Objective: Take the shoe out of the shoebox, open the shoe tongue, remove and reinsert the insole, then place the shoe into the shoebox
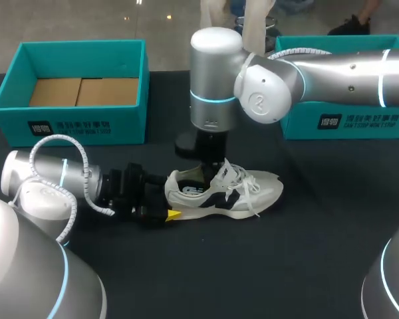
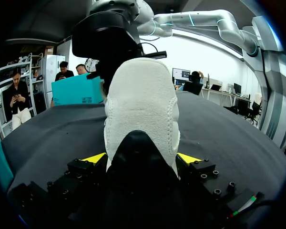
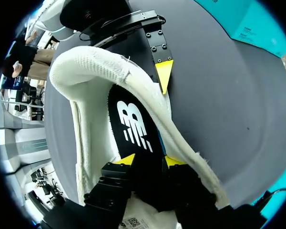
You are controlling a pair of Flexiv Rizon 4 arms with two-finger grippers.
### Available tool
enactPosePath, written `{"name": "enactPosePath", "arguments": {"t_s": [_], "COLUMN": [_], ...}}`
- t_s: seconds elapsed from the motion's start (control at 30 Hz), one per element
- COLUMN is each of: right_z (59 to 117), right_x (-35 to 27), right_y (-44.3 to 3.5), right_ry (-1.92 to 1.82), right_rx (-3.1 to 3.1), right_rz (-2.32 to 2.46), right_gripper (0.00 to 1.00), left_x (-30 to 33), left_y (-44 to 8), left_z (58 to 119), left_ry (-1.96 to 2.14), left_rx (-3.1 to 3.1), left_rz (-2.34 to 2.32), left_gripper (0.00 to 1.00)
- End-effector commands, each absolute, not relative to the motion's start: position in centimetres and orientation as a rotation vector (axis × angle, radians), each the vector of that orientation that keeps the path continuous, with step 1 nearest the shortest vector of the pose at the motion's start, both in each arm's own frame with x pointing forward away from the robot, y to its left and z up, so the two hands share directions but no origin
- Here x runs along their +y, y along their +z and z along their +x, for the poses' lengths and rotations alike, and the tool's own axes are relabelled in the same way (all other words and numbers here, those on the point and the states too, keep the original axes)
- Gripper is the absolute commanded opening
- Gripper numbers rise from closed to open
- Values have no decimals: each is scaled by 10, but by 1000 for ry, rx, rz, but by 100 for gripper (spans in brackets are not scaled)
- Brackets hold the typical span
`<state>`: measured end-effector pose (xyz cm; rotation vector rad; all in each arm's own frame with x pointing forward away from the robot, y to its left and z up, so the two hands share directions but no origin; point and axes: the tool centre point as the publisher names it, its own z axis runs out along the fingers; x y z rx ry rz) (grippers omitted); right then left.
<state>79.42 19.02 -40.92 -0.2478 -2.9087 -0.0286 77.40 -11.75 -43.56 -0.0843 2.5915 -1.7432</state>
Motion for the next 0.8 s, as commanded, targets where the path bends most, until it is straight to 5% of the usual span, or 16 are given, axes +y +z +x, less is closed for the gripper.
{"name": "enactPosePath", "arguments": {"t_s": [0.03, 0.1, 0.8], "right_z": [795, 794, 786], "right_x": [205, 203, 197], "right_y": [-442, -442, -401], "right_ry": [-13, 0, 11], "right_rx": [-2880, -2872, -2938], "right_rz": [-244, -239, -268], "right_gripper": [20, 0, 0], "left_x": [-120, -120, -120], "left_y": [-441, -441, -441], "left_z": [773, 773, 773], "left_ry": [-1741, -1741, -1741], "left_rx": [2593, 2593, 2593], "left_rz": [-82, -82, -82], "left_gripper": [0, 0, 0]}}
